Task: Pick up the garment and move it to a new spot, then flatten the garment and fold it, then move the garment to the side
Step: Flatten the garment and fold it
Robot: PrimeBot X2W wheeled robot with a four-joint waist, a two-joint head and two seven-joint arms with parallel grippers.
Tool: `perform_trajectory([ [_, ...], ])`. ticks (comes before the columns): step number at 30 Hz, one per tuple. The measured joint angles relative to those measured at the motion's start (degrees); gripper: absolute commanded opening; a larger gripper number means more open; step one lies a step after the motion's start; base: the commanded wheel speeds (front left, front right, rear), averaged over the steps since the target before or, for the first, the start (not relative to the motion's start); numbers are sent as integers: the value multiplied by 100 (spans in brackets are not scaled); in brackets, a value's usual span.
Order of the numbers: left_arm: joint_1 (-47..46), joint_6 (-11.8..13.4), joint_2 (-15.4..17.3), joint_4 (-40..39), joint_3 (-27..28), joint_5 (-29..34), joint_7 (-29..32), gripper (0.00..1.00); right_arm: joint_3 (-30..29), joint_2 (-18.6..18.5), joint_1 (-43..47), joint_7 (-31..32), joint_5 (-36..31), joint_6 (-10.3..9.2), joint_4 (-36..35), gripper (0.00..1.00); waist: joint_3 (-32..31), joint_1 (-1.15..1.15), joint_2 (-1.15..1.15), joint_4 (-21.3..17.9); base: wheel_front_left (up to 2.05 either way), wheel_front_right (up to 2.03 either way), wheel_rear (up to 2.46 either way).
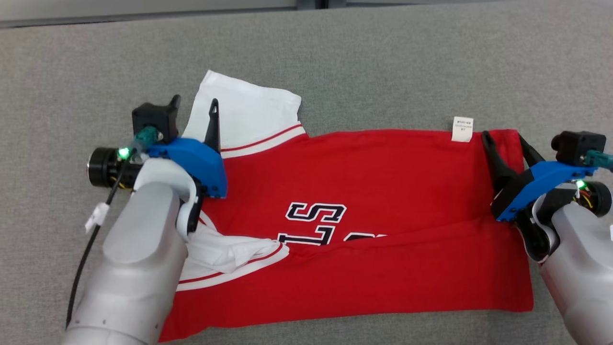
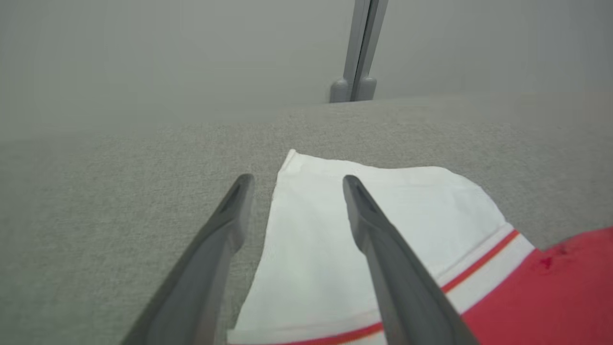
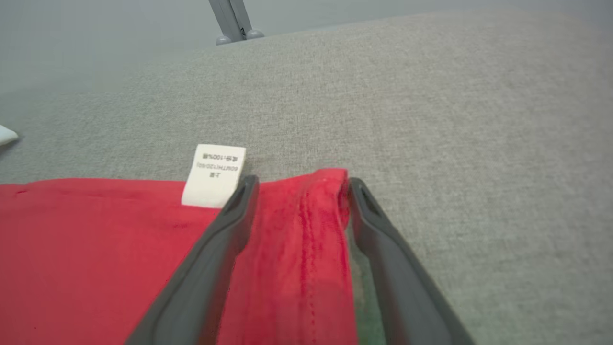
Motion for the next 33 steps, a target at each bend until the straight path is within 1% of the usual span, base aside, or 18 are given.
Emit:
perform_trajectory([
  [1, -119, -49, 24, 92, -22, 0, 68, 100, 123, -32, -57, 45, 63, 0, 4, 51, 60, 0, 0, -3, 0, 0, 0],
  [2, -227, -77, 51, 162, -65, 18, 98, 100, 230, -54, -112, 43, 137, 0, 7, 37, 112, 0, 0, -10, 0, 0, 0],
  [3, -347, -129, 78, 250, -97, 35, 170, 100, 328, -67, -164, 43, 218, 0, 5, 0, 162, 0, 0, -23, 0, 0, 0],
  [8, -929, -297, 208, 634, -143, 30, 578, 100, 781, -138, -440, -81, 461, 0, 2, 0, 427, -1, 0, -157, 0, 0, 0],
  [12, -1433, -355, 397, 904, -154, 14, 920, 100, 1084, -151, -671, -216, 697, 0, -79, 0, 662, -1, 0, -323, 0, 0, 0],
  [14, -1586, -404, 480, 1077, -159, -9, 1165, 100, 1245, -145, -766, -269, 824, 0, -123, 0, 760, -1, 0, -419, 0, 0, 0],
  [18, -1806, -501, 543, 1300, -155, -149, 1533, 100, 1517, -135, -893, -338, 1061, 0, -163, 0, 859, -1, 0, -561, 0, 0, 0],
  [19, -1836, -513, 550, 1333, -174, -163, 1583, 16, 1567, -138, -920, -355, 1106, 0, -160, 0, 865, -2, -1, -575, 0, 0, 0],
  [20, -1846, -530, 558, 1347, -218, -155, 1594, 0, 1615, -149, -944, -370, 1170, 0, -156, 0, 869, -2, -1, -584, 0, 0, 0],
  [25, -1843, -600, 447, 1290, -439, -167, 1507, 0, 1705, -257, -1051, -420, 1351, 1, -63, 0, 845, -2, -1, -518, 0, 0, 0],
  [28, -1839, -603, 441, 1127, -568, -151, 1213, 0, 1661, -282, -1145, -431, 1366, 1, 27, 0, 834, -2, -1, -429, 0, 0, 0],
  [30, -1847, -603, 505, 1010, -651, -77, 935, 0, 1558, -290, -1223, -434, 1296, 0, 18, 0, 827, -1, 0, -376, 0, 0, 0],
  [33, -1919, -499, 578, 888, -677, 16, 453, 0, 1285, -291, -1308, -439, 1061, 0, -30, 0, 776, -1, 0, -313, 0, 0, 0],
])
